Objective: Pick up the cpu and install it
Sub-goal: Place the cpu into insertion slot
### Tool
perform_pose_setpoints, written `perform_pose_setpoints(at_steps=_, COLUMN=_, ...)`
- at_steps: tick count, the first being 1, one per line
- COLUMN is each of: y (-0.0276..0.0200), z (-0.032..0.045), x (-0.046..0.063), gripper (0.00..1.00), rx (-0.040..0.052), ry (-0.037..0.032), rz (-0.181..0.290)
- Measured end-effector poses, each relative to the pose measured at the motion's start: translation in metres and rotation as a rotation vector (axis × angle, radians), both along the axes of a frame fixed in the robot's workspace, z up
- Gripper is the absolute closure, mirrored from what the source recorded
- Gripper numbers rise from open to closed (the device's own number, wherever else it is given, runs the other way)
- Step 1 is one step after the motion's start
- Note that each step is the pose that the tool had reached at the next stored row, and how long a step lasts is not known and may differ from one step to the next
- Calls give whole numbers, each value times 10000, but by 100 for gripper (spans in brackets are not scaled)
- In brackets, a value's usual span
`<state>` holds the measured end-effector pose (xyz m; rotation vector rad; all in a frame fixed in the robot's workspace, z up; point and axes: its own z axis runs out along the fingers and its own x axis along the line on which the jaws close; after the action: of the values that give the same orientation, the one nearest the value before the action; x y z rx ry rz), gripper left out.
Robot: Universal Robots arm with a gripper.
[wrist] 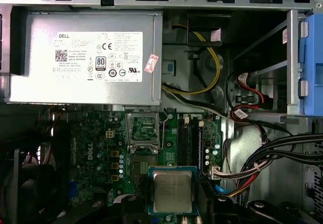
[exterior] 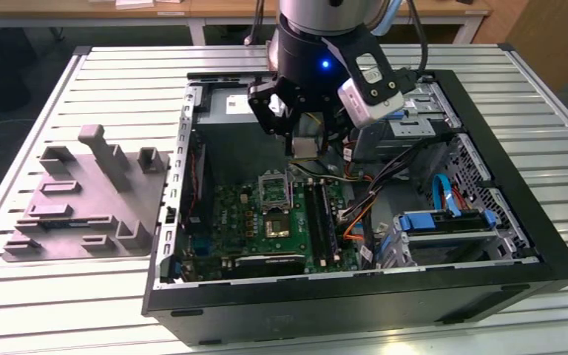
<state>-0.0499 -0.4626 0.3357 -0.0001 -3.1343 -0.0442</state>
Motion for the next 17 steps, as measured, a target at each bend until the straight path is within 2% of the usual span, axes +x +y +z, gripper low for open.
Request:
perform_pose_setpoints(at_steps=4, y=-26, z=-31, x=-15, gripper=53, rx=1, ry=-1, rz=3)
perform_pose_setpoints(at_steps=17, y=-31, z=-37, x=-18, gripper=53, rx=3, ry=-8, rz=3)
